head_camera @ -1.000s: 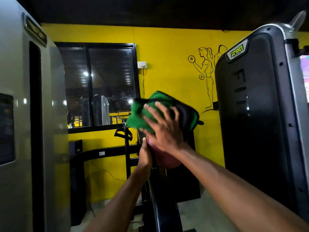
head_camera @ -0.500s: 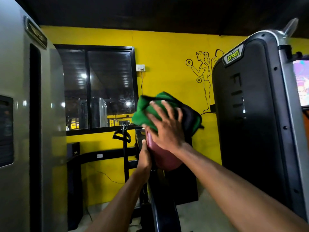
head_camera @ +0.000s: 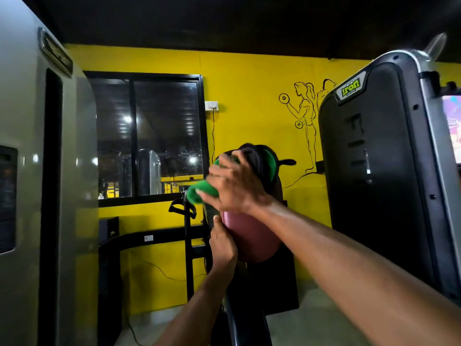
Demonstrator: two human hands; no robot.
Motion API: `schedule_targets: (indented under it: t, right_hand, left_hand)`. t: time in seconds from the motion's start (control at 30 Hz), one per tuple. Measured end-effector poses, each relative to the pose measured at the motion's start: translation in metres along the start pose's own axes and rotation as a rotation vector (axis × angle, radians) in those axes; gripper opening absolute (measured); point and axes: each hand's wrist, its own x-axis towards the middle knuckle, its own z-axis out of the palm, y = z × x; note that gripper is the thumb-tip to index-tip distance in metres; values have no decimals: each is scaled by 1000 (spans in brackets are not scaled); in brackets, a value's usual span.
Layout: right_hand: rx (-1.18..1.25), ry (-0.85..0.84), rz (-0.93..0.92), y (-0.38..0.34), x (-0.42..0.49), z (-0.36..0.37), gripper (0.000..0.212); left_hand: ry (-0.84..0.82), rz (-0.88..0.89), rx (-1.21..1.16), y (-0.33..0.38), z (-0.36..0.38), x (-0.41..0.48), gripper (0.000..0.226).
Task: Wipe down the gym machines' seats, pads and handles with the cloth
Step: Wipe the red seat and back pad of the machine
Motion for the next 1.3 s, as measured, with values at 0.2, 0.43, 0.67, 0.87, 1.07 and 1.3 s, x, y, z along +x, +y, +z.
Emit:
schedule_targets:
  t: [0.2,0.43,0.67,0.87,1.07,1.3]
  right_hand:
    - [34,-65,517,19,6,-6,62]
    - [217,-34,751,47,-48,-15,67]
    - [509,144,1150,-10,-134,-10,82]
    - [420,-52,922,-63,-195,-7,80]
    - [-18,-394,182,-56,-232,-25,57]
    - [-112,-510,-509,-9,-141,-30,60]
  left_hand:
    - [-4,-27,-11,-5,-3,2,104]
    - [-61,-4,-24,5,-6,-7,102]
    - [-200,-11,9,3,-12,-5,112]
    - [-261,-57,-18,21,-20,-18,91]
    - [-543,-372,-317,17,-45,-17,66]
    - [-632,-511,-835,-6,-62,-15,51]
